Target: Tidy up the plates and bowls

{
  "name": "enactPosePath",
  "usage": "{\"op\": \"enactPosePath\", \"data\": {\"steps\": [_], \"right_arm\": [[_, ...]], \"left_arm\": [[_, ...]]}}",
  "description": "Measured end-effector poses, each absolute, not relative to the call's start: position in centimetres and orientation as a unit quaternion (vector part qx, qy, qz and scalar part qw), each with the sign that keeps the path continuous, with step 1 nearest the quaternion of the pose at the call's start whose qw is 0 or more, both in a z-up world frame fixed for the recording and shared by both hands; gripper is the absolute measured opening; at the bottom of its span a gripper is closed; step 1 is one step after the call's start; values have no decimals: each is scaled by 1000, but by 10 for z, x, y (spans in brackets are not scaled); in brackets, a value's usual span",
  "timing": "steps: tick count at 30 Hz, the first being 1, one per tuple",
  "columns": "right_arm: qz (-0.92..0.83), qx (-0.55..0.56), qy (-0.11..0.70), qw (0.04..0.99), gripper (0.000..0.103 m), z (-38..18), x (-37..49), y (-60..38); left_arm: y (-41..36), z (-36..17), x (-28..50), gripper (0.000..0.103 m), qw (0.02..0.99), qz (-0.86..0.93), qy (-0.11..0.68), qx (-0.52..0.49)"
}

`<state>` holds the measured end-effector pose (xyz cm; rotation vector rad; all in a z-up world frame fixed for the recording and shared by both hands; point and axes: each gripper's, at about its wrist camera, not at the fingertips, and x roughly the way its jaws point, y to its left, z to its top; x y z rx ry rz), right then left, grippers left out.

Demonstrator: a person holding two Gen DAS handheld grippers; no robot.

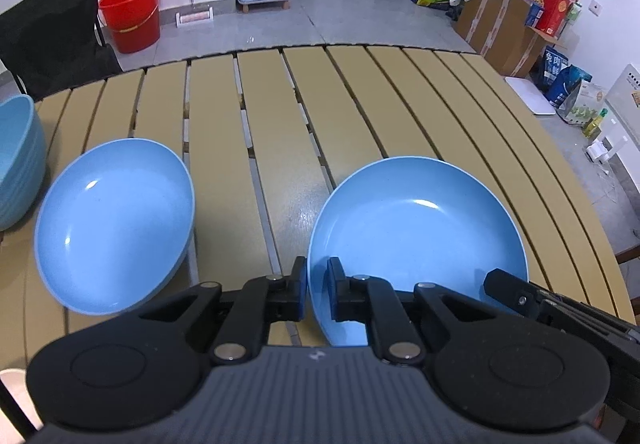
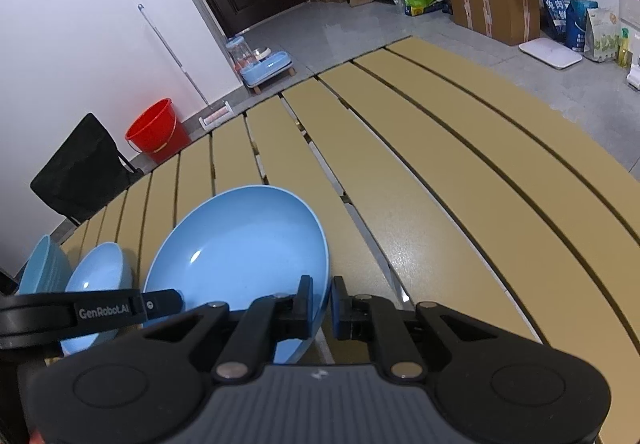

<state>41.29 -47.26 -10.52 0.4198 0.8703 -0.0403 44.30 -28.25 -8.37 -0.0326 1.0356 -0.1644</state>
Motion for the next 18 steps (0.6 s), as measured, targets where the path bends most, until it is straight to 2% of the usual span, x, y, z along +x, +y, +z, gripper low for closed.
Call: {"op": "enactPosePath", "data": {"steps": [18], "right_arm": [[-1, 186, 396, 899, 8, -59, 342, -442]], "left_arm": [[-254, -36, 358, 11, 886, -70, 458, -9]]}}
